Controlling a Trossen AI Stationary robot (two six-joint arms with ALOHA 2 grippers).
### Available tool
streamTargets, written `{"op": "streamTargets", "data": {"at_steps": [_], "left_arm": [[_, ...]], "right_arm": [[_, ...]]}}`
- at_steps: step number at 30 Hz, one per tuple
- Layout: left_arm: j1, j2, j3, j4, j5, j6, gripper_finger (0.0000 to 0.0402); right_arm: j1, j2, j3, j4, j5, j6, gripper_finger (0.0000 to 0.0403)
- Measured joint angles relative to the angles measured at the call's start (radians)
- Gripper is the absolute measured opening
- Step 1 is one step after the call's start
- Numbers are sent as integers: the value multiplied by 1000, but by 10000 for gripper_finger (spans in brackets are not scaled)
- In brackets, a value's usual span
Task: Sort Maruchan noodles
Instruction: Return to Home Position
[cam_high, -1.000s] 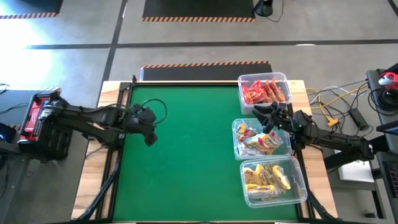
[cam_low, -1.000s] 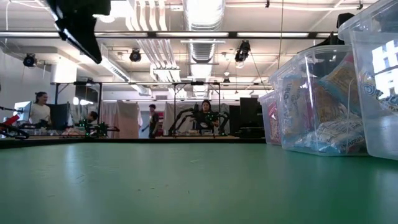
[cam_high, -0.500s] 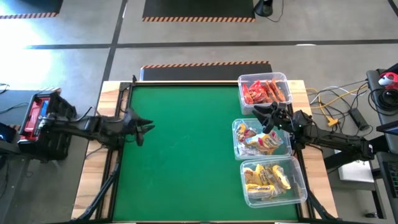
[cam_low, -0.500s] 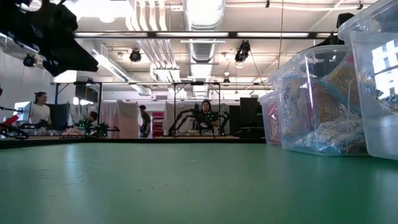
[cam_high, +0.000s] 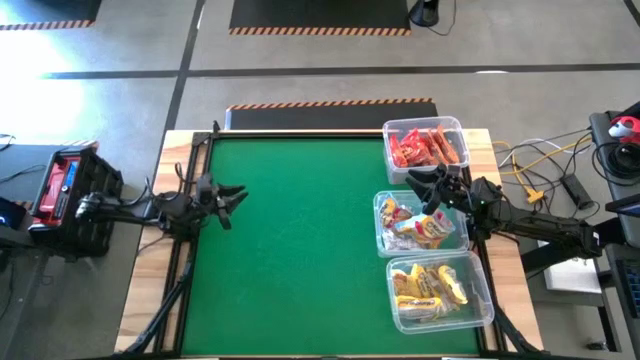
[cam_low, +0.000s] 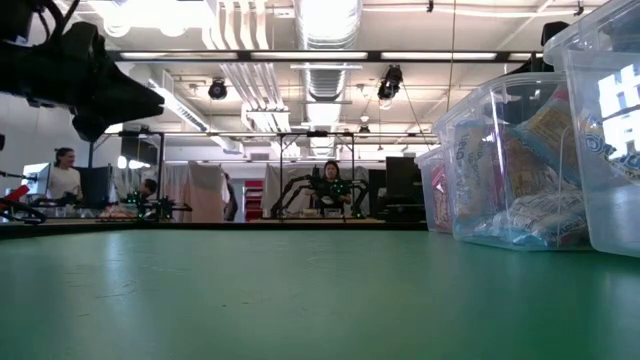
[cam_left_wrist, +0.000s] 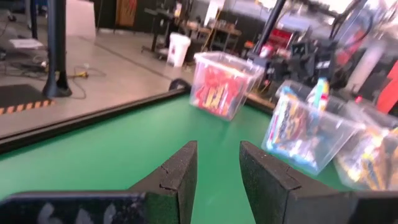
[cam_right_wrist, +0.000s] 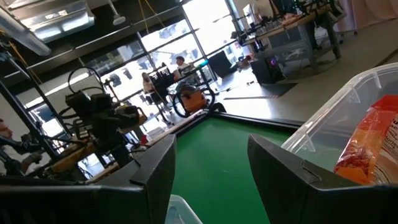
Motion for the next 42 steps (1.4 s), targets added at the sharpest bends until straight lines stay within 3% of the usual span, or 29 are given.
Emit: {"op": "streamTargets", "data": {"at_steps": [9, 15, 42], "left_arm": [[0, -50, -113, 241, -3, 53, 103], [1, -56, -113, 237, -44, 74, 103], [-1, -21, -114, 236, -36, 19, 103]], "right_arm": [[0, 0, 0, -7, 0, 0, 187], [0, 2, 0, -12, 0, 0, 187], [0, 4, 0, -11, 0, 0, 187]]}}
